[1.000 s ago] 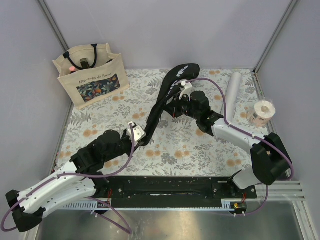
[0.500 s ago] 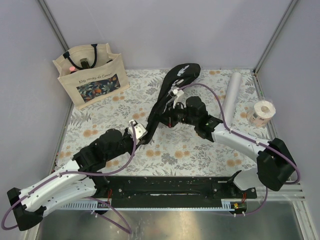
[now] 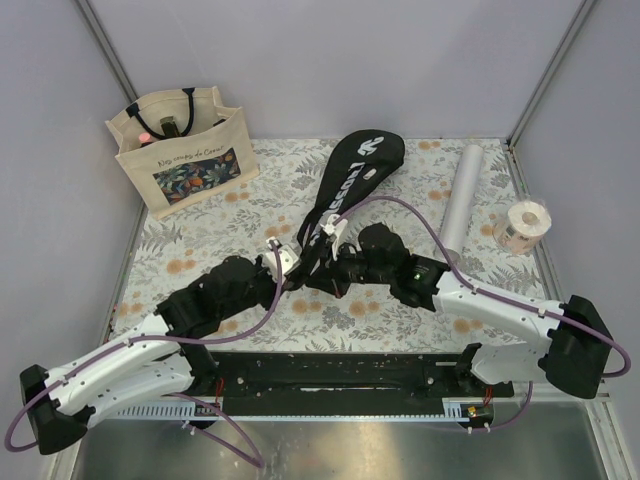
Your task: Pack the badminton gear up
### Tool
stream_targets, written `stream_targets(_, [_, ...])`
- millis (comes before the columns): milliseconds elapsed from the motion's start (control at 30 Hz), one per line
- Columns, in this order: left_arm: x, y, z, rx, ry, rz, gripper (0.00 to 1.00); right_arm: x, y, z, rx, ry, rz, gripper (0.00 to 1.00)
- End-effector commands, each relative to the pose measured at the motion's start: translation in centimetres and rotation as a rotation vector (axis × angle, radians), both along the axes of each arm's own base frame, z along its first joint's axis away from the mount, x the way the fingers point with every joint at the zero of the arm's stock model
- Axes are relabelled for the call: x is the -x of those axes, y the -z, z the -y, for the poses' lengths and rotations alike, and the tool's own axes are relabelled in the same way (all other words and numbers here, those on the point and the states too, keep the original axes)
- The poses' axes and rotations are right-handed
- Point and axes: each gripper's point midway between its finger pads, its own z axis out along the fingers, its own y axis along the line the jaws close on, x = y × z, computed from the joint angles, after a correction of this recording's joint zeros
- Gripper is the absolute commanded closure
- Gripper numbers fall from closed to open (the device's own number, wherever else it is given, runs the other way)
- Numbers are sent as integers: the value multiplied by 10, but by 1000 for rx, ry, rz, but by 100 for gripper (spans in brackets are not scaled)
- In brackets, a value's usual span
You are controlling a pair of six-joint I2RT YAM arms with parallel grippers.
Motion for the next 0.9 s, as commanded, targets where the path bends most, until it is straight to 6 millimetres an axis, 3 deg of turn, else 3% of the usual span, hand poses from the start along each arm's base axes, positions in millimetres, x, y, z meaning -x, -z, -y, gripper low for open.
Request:
stream_targets(0, [-19,-45,9,130,-75,79,100,19,-17,-13,-33,-50,41,100])
stream_targets(167, [-22,-40,10,125,-104,46,100,34,-6,-32,-15,-69,-6,100])
stream_targets(333, [-19,-42,17,169,-97,16,100,18,29,-42,24,58,-98,100])
stream_targets(433, [-15,-33,22,187,-80,-20,100,4,46,-34,35,185,-131,100])
stream_targets(567, [-3,-19,40,243,-23,-114,98,-15,60,1,38,399,-133,100])
stream_targets(600, [4,-15,47,256,14,-150,91,-18,63,13,39,448,-125,100])
stream_targets(667, [13,-13,57,274,62,-189,66,-21,72,41,56,550,-123,97])
stream_targets(700, [17,-12,62,272,82,-200,46,-18,82,56,73,580,-126,95])
stream_targets(800, [26,-14,68,261,129,-188,36,-10,94,89,93,658,-159,82])
stream_targets(867, [22,-19,67,263,114,-170,25,-1,113,112,149,699,-196,69])
